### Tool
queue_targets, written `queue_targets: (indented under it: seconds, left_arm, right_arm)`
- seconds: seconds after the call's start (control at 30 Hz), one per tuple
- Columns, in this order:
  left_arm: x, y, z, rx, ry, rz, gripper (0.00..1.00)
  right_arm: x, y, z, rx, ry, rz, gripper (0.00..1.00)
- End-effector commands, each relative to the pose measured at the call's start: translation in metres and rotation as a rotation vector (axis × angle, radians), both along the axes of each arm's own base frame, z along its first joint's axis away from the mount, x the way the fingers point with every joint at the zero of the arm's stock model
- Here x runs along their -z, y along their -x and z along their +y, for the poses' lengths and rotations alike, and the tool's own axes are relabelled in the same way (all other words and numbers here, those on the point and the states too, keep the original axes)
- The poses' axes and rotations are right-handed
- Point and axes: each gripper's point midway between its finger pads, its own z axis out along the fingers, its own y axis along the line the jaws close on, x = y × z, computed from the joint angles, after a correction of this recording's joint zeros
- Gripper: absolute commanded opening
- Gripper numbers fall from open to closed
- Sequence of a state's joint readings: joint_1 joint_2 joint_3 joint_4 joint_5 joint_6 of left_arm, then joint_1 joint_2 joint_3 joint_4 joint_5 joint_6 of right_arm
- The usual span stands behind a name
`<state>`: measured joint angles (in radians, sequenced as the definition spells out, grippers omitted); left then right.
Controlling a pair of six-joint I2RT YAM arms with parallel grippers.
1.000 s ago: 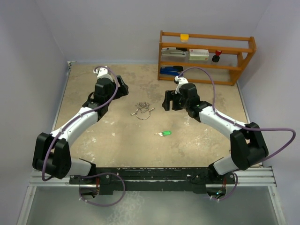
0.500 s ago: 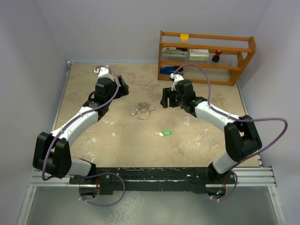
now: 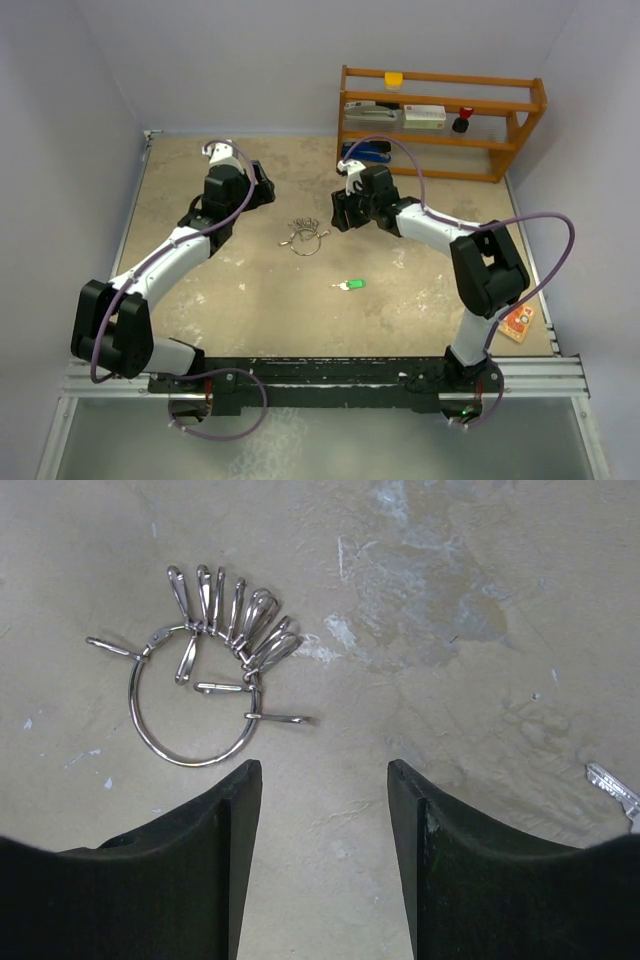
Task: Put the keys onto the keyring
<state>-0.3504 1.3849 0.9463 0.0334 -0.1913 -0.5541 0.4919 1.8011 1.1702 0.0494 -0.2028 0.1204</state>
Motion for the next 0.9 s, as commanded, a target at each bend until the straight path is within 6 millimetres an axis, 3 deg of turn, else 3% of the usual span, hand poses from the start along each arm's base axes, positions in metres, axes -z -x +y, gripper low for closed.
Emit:
queue_targets:
  seconds: [0.0, 0.43, 0.87]
  left_arm:
    - [-0.023, -0.010, -0.004, 0.006, -0.010, -0.060, 0.79]
    - [-0.023, -0.009, -0.002, 0.003, -0.021, -0.058, 0.79]
    - [-0.021, -0.009, -0.001, -0.002, -0.027, -0.052, 0.79]
  right_arm:
    - [-0.020, -0.008, 0.019, -0.092, -0.037, -0.058, 0.54]
    - [0.003, -0.002, 0.039, -0.306, -0.039, -0.086, 0.52]
    - [0.010, -0.009, 0.054, -0.311, 0.002, -0.099, 0.57]
